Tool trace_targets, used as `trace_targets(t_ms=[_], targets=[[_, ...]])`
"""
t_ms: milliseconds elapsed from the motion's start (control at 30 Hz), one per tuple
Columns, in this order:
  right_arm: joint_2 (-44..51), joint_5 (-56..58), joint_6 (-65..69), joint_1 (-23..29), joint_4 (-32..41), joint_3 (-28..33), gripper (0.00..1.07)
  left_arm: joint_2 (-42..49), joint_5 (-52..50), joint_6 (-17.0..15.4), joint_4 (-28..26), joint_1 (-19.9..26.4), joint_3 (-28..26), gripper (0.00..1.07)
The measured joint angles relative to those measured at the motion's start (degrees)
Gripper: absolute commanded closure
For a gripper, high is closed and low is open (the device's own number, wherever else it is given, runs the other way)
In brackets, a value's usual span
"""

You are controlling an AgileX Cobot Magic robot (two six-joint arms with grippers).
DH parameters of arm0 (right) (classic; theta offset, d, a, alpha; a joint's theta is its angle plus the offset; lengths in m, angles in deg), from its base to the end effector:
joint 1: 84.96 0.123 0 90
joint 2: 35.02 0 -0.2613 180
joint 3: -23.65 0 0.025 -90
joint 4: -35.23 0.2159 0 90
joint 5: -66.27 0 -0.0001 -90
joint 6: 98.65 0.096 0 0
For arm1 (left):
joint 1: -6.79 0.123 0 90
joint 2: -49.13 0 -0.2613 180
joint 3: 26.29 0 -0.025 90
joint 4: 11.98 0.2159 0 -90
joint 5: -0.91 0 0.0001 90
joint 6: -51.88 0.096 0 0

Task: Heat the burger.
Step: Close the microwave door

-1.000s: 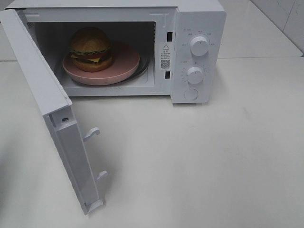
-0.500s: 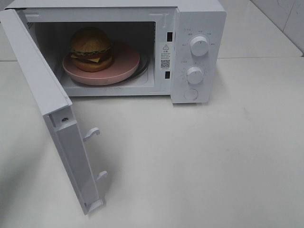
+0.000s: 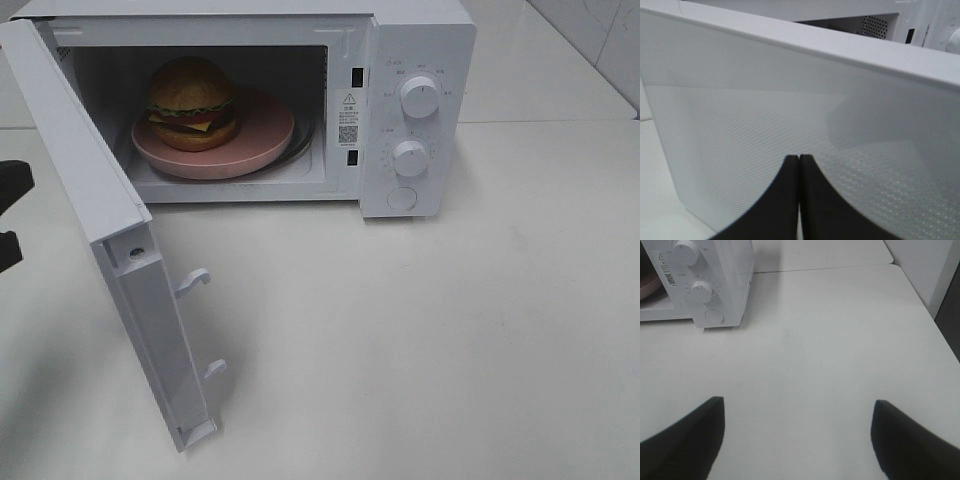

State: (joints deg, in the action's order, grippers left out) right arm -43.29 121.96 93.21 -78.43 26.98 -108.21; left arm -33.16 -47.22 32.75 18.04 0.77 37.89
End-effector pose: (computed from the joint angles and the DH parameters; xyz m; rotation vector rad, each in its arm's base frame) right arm -0.0028 -0.0118 0.2653 0.0896 1.9470 0.0424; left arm 0.1872 -0.0557 0.1965 0.3967 1.7446 -0.3917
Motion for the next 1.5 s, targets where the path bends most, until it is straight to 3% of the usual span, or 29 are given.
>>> trace_targets(t_ms=[233,367,667,733,1033,1500], targets=[[0.0,0.0,0.0,0.0,0.0,0.0,0.31,-1.72,-0.17,4.41,-7.96,-6.19,-0.06,1.07],[0.0,0.0,0.0,0.0,0.0,0.0,0.31,-4.76,-0.23,7.91,-15.58,-11.23,-0.4,1.07],[0.0,0.0,0.0,0.0,0.0,0.0,0.31,-7.73,-0.23,9.22,-20.34,-16.44,-3.15,1.07],[0.0,0.0,0.0,0.0,0.0,0.0,0.31,-9.85,-0.23,9.74,-23.32,-19.31,-6.07,1.07],[0.0,0.0,0.0,0.0,0.0,0.0,0.31,-15.01,-0.23,9.85,-26.18,-24.06,-12.66,1.07],[0.0,0.0,0.0,0.0,0.0,0.0,0.31,-23.55,0.52,11.0,-30.02,-26.53,-23.84,1.07]])
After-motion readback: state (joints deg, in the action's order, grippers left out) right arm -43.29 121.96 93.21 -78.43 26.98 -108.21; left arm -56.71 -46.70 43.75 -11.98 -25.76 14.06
